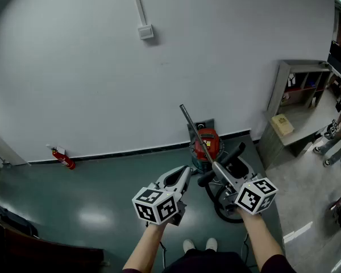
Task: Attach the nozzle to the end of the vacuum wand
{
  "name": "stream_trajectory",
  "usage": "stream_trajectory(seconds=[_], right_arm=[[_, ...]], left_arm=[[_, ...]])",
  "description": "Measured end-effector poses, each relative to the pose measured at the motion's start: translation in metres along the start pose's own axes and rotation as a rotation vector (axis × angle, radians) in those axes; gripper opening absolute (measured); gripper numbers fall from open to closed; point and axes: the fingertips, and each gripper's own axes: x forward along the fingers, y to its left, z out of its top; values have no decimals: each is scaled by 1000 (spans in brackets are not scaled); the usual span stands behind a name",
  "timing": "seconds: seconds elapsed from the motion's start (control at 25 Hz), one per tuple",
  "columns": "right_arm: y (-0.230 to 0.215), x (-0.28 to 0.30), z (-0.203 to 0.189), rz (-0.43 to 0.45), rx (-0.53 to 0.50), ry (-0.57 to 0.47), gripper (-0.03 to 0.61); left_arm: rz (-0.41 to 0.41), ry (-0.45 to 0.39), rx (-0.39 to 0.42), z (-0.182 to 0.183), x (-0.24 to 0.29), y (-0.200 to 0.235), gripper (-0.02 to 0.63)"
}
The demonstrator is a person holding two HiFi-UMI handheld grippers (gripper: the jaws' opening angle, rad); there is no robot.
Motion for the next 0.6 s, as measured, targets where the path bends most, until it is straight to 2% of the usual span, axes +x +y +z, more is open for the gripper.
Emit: stream_trajectory(seconds=[0.4, 0.6], right_arm=[[8, 10, -10, -4, -4, 16, 310], [17, 13, -16, 27, 9, 17, 310]], left_arm=[[0, 8, -24, -6, -10, 14, 3], [2, 2, -37, -7, -16, 23, 3]])
